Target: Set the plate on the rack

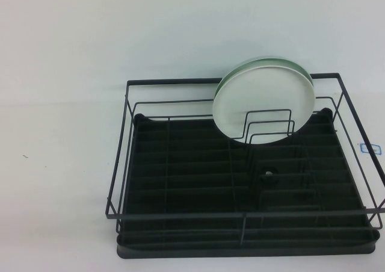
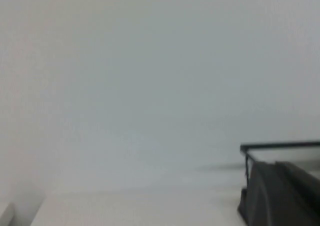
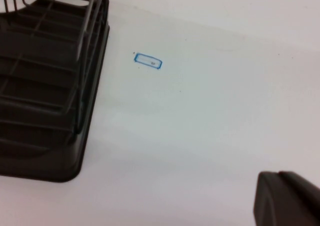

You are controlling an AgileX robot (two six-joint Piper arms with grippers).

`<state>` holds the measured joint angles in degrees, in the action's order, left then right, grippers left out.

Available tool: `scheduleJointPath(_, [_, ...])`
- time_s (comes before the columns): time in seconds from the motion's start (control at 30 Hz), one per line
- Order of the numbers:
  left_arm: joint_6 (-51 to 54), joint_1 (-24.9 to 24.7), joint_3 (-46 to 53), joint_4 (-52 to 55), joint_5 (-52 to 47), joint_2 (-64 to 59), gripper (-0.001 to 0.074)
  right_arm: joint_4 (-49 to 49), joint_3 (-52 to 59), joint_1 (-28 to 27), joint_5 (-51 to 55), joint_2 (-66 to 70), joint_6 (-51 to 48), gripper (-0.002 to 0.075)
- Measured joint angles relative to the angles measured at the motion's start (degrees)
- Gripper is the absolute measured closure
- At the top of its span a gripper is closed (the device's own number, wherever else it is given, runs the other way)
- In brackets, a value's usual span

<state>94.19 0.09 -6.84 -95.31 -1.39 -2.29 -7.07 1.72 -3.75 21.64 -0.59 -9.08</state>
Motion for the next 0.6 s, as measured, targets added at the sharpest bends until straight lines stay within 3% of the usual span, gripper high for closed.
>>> scheduleJointPath(0.13, [5.18, 0.63, 7.26, 0.0, 0.86, 2.65, 0.0735, -0.09, 0.0, 0.0, 0.0, 0.0, 0.0, 0.0708])
scheduleJointPath(0.6, [6.19, 0.63, 6.88, -5.12, 7.65, 2.65, 0.0735, -0.09, 0.0, 0.0, 0.0, 0.0, 0.0, 0.0708])
